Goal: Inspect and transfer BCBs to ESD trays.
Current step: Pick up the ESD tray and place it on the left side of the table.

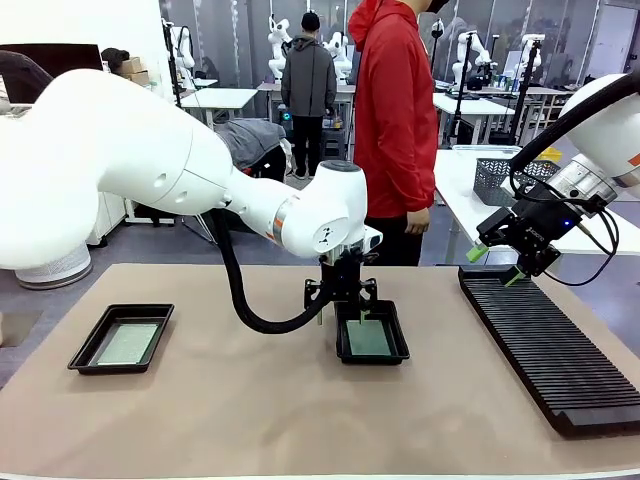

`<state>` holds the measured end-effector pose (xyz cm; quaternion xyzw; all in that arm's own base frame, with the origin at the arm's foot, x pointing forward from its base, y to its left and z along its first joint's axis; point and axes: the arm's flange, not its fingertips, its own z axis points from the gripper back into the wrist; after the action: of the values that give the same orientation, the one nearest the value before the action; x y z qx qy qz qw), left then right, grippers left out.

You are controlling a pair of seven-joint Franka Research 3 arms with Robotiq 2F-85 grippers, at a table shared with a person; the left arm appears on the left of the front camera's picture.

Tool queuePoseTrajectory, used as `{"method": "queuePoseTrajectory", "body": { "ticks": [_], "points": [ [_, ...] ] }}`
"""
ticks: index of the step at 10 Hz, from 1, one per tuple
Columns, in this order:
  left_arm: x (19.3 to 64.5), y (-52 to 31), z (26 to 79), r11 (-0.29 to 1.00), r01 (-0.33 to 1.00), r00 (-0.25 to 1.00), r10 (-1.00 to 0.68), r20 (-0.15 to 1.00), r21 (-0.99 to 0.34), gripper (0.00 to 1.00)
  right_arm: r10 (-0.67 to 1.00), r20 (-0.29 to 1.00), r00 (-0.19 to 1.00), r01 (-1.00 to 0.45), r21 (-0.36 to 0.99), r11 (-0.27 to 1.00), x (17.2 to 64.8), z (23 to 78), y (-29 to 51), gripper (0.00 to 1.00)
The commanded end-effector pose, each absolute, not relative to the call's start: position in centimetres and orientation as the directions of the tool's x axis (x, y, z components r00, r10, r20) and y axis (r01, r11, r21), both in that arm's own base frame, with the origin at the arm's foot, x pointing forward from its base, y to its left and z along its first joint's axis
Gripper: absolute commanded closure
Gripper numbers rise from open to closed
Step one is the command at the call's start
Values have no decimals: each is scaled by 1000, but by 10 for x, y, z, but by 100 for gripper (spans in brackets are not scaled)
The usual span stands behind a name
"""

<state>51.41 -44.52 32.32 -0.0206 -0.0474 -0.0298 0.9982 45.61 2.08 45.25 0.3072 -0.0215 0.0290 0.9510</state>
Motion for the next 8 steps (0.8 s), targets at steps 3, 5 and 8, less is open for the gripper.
{"method": "queuePoseTrajectory", "body": {
  "ticks": [3, 5, 8],
  "points": [
    [519, -449, 312, 1000, 25, 992, -23, 127, -17, 6, 18, 56, 998, -47, 571, 819, 456, 454, 22, 0],
    [518, -446, 313, 998, 55, 995, -52, 90, -34, 6, 18, 56, 998, -47, 571, 819, 456, 454, 22, 0],
    [518, -446, 313, 998, 55, 995, -52, 90, -34, 6, 18, 56, 998, -47, 571, 819, 456, 454, 22, 0]
  ]
}}
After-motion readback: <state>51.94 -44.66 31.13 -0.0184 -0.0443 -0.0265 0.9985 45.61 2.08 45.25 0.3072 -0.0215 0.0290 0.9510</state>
